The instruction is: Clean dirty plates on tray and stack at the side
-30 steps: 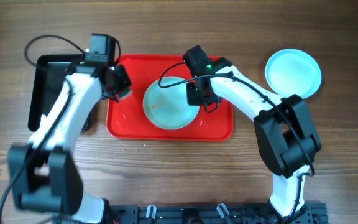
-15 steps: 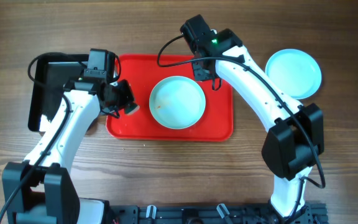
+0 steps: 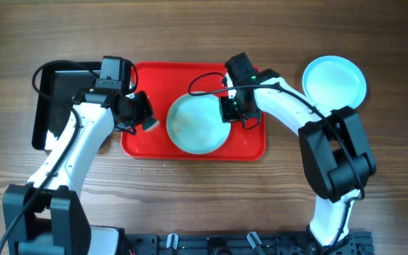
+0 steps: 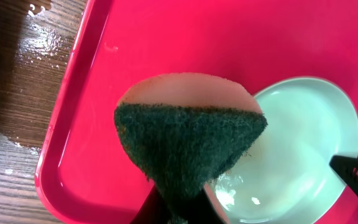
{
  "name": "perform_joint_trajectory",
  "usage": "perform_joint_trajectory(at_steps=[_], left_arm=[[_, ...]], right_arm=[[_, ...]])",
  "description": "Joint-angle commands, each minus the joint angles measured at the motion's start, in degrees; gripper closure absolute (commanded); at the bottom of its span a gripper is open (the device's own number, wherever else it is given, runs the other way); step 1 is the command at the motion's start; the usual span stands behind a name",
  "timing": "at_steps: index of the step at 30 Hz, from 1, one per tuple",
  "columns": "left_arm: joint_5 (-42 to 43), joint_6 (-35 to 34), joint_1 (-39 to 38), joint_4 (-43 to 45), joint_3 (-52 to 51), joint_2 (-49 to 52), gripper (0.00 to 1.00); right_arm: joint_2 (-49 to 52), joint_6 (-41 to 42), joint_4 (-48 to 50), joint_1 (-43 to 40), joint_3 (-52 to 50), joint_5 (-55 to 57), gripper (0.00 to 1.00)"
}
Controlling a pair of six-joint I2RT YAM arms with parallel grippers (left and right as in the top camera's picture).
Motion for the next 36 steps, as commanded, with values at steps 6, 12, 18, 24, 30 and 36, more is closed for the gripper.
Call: perform_joint_trajectory(at_steps=[6,12,18,24,30,36], left_arm=[[1.0,0.1,-0.1,1.0,-0.3,0.3,0.96],[11.6,3.5,-1.5,3.9,-0.3,0.3,0.96],[11.6,-0.7,-8.8,5.6,-0.3,1.8,0.96],[11.0,-7.8,-14.8,12.6,-0.3,5.9,0.96],[8.0,-7.9,-15.1,14.7,-0.3,11.6,0.96],[-3.8,-7.5,-15.1,10.8,-0.3,16.1,0.96]], right_arm=[[-10.1,-2.6,-5.0,1.8,4.1,25.8,0.96],[-17.7,-5.7,-4.7,10.7,4.2,47.7,0.95],[-17.4,-1.9,-4.2,14.2,4.1,43.9,0.96],[-14.3,6.9,-5.7,13.9,3.8,29.2,0.96],[-7.9,7.3,-7.2,10.2,3.8,17.0,0.96],[-6.4,7.3,-7.2,10.0,3.8,17.8,0.96]])
